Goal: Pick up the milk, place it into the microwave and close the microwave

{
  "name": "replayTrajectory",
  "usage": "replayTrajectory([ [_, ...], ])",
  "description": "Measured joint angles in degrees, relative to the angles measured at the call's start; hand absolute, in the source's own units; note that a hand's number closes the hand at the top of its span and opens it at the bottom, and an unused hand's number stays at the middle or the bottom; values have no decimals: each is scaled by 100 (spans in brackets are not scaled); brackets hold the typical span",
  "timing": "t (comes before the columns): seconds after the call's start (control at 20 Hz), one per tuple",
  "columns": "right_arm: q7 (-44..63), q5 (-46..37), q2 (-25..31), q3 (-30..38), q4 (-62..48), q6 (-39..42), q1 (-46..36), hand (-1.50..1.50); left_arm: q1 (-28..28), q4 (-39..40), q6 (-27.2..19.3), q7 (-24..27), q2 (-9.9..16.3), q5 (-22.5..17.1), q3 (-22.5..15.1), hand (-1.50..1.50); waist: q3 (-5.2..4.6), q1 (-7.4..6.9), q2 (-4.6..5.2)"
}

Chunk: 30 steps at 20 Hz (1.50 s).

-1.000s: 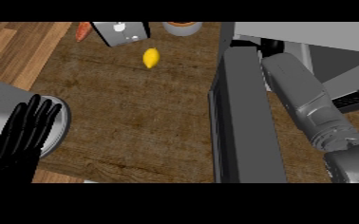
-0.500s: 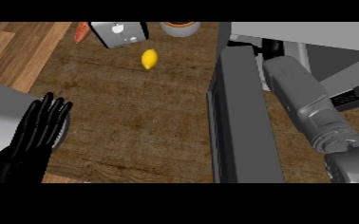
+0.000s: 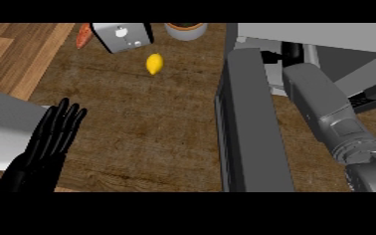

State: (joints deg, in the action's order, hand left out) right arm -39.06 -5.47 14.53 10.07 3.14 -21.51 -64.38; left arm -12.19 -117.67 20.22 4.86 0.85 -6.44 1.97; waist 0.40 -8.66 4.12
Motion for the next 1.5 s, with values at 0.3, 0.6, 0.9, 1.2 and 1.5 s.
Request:
replayTrajectory([
  [0.3, -199, 94, -1, 100, 46, 371, 177, -150, 2, -1, -101, 33, -63, 110, -164, -150, -3, 75, -49],
  [0.6, -455, 188, -102, 204, 77, 595, 439, -150, 25, 151, -128, 112, -72, 210, -286, -150, -8, 188, -94],
  [0.9, -708, 263, -168, 277, 124, 1136, 681, -150, 62, 325, -112, 85, -80, 303, -499, -150, -13, 341, -163],
  [1.2, -1097, 356, -312, 360, 182, 1722, 1095, -150, 189, 686, 62, 131, 9, 302, -620, -150, -19, 492, -230],
  [1.5, -1483, 379, -357, 361, 289, 2204, 1625, -150, 504, 1143, 383, 148, 170, 475, -888, 150, -26, 667, -305],
])
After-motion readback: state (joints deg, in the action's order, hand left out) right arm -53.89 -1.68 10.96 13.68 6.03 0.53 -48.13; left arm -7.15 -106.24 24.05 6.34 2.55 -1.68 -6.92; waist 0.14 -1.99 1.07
